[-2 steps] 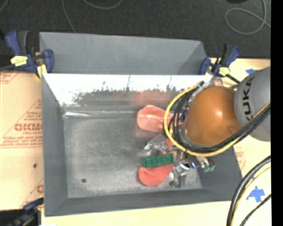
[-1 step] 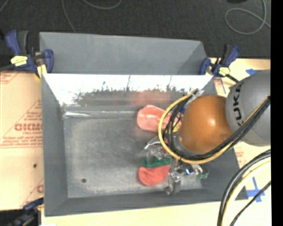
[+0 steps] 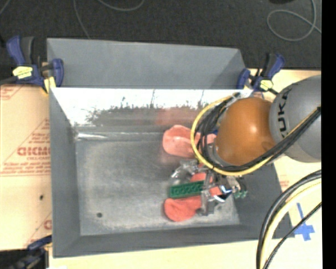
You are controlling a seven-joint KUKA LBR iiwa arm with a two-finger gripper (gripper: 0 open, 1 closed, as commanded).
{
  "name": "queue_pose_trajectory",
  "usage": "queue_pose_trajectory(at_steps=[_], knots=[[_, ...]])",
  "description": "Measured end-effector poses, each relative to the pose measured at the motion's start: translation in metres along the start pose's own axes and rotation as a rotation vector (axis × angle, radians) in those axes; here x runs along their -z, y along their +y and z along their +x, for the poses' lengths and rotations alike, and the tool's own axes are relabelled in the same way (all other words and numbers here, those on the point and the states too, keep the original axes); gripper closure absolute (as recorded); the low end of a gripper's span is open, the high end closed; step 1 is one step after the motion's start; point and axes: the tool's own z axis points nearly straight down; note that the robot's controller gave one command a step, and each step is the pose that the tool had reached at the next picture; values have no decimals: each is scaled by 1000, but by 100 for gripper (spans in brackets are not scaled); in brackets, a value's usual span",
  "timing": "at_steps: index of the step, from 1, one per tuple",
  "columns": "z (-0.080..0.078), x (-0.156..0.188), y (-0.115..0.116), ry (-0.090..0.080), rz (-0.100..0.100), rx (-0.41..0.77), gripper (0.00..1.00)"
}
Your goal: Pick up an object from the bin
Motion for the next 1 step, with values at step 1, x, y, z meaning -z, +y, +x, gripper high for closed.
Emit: queue_pose_trajectory(at_steps=[1], knots=[[1, -13, -12, -9, 3, 13, 0]])
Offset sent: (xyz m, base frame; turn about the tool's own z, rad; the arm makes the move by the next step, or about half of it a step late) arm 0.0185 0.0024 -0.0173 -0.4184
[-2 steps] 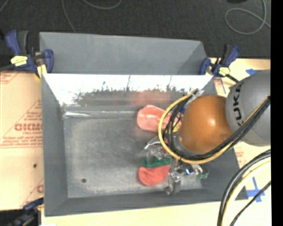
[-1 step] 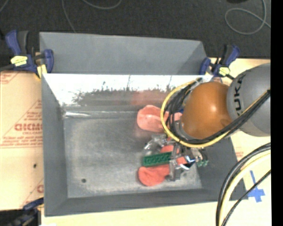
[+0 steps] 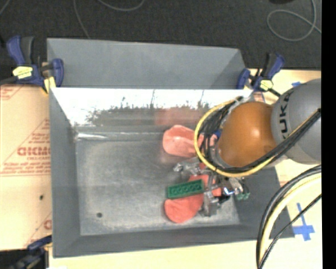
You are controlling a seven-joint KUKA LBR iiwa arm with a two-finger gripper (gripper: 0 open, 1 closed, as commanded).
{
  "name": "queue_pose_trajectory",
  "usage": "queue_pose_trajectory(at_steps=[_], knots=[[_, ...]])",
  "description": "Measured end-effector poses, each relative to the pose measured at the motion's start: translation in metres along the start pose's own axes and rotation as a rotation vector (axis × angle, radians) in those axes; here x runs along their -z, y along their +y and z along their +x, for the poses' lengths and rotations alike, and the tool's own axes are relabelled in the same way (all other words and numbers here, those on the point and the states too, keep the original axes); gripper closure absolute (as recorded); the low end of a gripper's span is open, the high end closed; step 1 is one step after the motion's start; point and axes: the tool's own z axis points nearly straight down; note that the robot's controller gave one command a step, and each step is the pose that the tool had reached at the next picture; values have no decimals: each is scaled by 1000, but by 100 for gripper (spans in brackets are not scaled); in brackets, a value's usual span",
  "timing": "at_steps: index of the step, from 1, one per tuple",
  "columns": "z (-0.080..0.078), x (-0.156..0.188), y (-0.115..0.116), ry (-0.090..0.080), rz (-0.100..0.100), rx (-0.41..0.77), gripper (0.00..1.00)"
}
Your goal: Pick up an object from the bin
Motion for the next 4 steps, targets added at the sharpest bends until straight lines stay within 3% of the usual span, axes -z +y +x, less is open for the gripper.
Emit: queue_pose_trajectory(at_steps=[1, 2, 3, 4], knots=[[6, -4, 5, 12, -4, 178, 0], [3, 4, 10, 2, -1, 294, 0], [22, 1, 31, 5, -3, 334, 0], [20, -1, 36, 6, -3, 402, 0]])
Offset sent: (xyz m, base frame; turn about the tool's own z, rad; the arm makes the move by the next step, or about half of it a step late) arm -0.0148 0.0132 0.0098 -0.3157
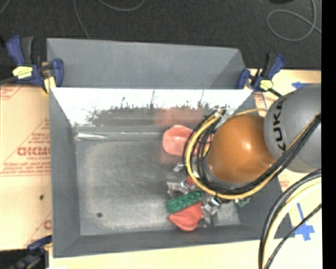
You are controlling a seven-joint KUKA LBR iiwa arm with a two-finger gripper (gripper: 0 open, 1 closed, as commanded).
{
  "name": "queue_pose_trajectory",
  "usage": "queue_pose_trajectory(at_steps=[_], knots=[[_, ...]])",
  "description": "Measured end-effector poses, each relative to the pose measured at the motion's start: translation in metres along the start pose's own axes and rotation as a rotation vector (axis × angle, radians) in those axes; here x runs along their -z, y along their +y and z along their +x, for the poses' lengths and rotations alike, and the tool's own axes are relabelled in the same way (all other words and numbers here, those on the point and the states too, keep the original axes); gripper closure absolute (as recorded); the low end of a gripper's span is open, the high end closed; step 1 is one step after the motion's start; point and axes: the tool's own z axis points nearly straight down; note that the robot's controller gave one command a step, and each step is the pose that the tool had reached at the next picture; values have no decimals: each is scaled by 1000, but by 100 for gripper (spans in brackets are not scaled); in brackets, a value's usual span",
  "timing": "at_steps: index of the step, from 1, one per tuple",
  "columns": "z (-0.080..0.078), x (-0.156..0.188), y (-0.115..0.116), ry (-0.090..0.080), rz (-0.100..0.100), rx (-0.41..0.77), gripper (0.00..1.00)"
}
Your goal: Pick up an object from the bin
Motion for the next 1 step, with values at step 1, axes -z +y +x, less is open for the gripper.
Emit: queue_pose_trajectory(at_steps=[1], knots=[[22, -28, -20, -4, 1, 101, 100]])
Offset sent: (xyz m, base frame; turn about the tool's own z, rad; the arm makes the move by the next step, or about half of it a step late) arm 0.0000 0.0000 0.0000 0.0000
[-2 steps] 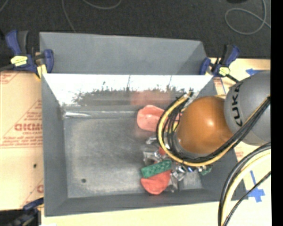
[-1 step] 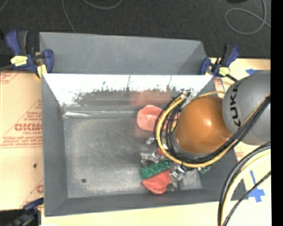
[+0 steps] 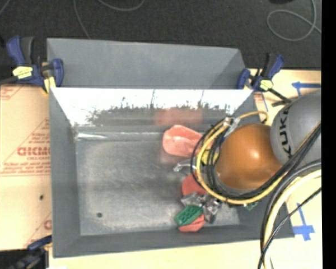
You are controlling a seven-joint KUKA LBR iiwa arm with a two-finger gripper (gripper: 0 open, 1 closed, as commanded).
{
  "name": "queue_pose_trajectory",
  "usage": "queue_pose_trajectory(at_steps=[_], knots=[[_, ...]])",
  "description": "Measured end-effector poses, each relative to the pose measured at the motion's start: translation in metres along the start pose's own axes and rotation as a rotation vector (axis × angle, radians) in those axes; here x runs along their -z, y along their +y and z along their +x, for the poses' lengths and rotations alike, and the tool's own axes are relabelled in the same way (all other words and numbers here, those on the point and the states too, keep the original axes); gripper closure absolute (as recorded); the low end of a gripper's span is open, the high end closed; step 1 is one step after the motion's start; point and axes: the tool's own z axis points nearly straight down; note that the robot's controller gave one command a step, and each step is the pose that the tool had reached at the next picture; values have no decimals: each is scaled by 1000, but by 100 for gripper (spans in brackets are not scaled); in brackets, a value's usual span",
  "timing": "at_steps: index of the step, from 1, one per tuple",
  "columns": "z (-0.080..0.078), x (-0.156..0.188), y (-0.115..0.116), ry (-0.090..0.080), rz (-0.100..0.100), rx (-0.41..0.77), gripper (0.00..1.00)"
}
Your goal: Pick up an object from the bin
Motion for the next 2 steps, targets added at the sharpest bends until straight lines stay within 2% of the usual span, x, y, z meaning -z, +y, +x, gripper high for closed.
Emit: queue_pose_trajectory(at_steps=[1, 2], knots=[[0, 0, 0, 0, 0, 0, 100], [1, 43, -3, 6, -7, 20, 100]])
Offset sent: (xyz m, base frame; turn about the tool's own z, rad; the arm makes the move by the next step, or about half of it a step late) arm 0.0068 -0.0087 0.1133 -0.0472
